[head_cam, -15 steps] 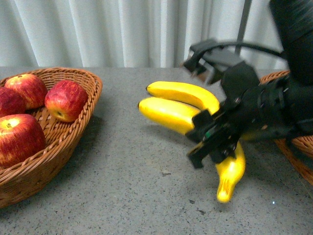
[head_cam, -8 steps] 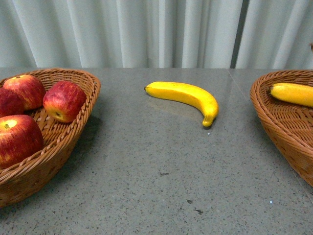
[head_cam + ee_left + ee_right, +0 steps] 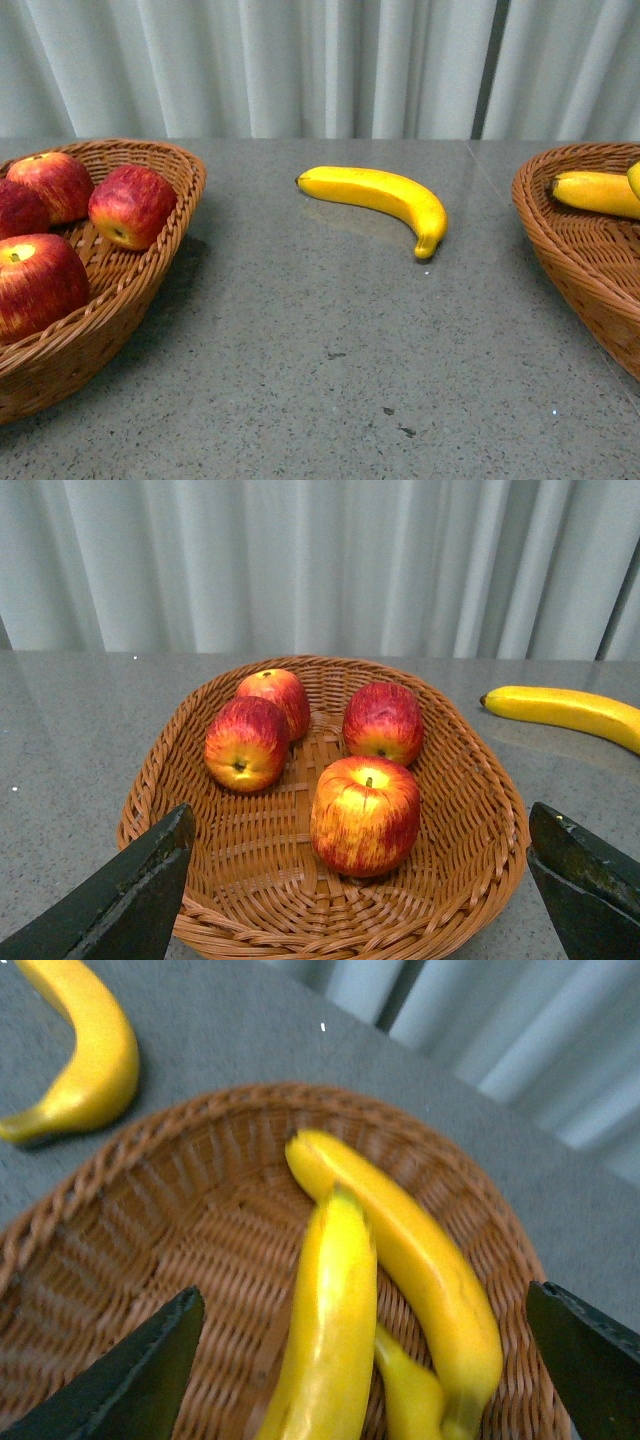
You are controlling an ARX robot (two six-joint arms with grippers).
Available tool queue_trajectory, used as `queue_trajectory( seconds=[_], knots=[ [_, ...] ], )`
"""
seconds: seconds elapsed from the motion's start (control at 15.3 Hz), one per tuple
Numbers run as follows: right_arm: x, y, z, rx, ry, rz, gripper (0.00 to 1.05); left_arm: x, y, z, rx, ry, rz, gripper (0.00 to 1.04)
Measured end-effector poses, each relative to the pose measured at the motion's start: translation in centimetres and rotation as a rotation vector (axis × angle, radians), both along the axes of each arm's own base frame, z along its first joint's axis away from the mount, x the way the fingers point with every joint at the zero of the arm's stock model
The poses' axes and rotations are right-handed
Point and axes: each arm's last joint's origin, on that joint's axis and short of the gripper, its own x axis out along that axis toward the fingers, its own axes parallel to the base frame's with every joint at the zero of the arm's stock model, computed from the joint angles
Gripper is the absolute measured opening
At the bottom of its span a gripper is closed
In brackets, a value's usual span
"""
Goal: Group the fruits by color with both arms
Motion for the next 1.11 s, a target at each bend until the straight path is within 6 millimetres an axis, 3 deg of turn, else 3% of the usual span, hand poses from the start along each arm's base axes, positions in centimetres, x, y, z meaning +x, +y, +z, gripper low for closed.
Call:
queue_trajectory(
  seconds=[0.07,0.2,0.26,0.52,0.85,0.98,1.11],
  knots=[
    [0.7,1.4,1.5,0.000,-0.047,0.036,1.00,0.0,0.0,0.0,0.000,0.000,0.000,0.98],
    [2.1,5.2,2.6,0.010,-0.086,0.114,0.98,0.0,0.0,0.0,0.000,0.000,0.000,0.98],
    [4.4,9.9,1.2,0.040,-0.039,0.219,0.98,0.0,0.0,0.0,0.000,0.000,0.000,0.98],
    [8.3,16.2,-0.9,0.033,0.039,0.306,0.98,0.0,0.0,0.0,0.000,0.000,0.000,0.98],
    [12.5,20.6,-2.7,0.054,0.120,0.342,0.98,0.0,0.0,0.0,0.000,0.000,0.000,0.98],
    [13.8,22.0,-2.5,0.077,0.131,0.349,0.98,0.0,0.0,0.0,0.000,0.000,0.000,0.98],
    [16.8,24.1,-3.0,0.111,0.172,0.283,0.98,0.0,0.0,0.0,0.000,0.000,0.000,0.98]
  ],
)
